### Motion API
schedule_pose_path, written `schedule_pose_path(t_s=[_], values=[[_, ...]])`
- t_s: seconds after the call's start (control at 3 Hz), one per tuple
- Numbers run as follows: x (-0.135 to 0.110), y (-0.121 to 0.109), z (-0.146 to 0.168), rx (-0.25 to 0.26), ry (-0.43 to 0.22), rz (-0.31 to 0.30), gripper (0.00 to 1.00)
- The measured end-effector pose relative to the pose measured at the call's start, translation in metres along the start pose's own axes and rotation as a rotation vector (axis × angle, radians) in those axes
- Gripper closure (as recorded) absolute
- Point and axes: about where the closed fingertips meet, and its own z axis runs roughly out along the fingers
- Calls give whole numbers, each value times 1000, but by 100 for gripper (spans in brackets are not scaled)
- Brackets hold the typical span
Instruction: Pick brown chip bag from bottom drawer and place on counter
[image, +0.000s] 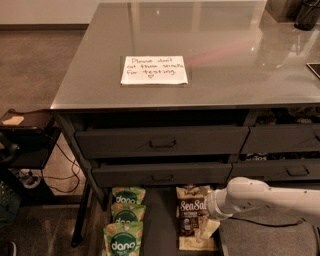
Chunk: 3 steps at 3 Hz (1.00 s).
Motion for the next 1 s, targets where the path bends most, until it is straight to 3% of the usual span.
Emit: schedule_pose_path(t_s=[0.67, 1.0], values=[[51, 4, 79, -20, -66, -13, 0], [65, 7, 116, -26, -170, 17, 0]])
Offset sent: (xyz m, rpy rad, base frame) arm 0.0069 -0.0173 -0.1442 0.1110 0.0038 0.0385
